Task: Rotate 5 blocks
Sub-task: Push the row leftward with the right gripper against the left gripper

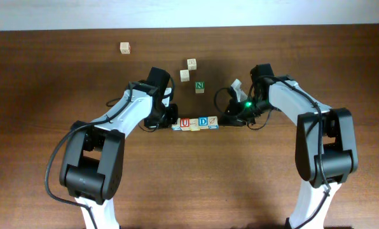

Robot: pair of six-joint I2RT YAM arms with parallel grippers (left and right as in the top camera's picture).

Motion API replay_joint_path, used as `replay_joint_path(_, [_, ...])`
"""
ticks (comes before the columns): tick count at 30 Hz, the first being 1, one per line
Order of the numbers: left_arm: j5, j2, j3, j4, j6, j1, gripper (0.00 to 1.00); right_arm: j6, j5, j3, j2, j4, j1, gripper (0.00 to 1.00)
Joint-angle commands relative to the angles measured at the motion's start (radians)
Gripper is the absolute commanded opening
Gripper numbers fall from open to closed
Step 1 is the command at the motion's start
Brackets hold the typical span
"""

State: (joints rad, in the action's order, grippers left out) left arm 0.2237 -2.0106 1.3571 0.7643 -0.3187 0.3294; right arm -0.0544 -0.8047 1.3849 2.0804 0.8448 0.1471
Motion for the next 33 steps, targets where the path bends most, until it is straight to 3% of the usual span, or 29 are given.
replay_joint_path(1, [0.121, 0.024, 0.0, -0.014, -0.011, 0.028, 0.0, -0.006, -0.101, 0.046, -0.029, 0.003, 0.072, 0.04])
replay_joint_path(33, [0.128, 0.024, 0.0, -0.016, -0.01, 0.028, 0.0, -0.06, -0.022, 0.166, -0.029, 0.075, 0.199, 0.04])
